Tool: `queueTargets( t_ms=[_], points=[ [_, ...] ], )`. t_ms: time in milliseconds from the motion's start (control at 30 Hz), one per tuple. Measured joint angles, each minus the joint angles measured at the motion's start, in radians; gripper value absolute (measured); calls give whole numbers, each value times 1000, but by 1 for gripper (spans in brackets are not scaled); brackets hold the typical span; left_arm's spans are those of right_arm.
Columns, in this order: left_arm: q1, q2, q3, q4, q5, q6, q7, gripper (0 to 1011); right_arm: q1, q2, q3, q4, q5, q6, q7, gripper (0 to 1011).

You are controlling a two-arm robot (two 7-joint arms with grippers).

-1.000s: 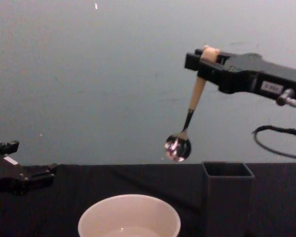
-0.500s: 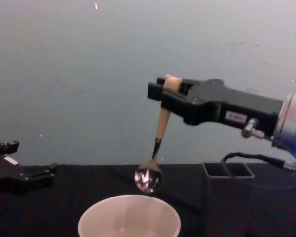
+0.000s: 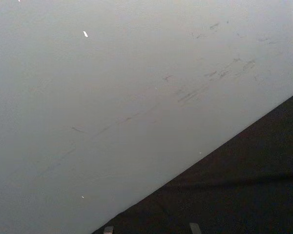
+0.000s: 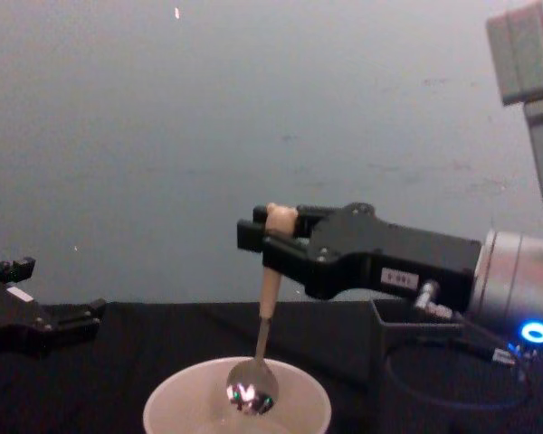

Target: Pick up the stirring spoon with one hand, stir inside the cup, then place it back in its original position.

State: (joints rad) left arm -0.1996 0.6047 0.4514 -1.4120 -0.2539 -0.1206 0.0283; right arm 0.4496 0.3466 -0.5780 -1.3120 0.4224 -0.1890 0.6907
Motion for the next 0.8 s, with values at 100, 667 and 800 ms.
queueTargets(
  t_ms=[100, 667, 800],
  points=[
    [0, 0, 0, 0, 0, 0, 0, 1001, 4, -7, -11, 19, -12, -4, 2, 215],
    [0, 0, 0, 0, 0, 0, 0, 1002, 22, -59, -30, 112, -57, -57, -3, 215],
    [0, 0, 0, 0, 0, 0, 0, 1001, 27, -67, -29, 126, -66, -62, -5, 215]
  ],
)
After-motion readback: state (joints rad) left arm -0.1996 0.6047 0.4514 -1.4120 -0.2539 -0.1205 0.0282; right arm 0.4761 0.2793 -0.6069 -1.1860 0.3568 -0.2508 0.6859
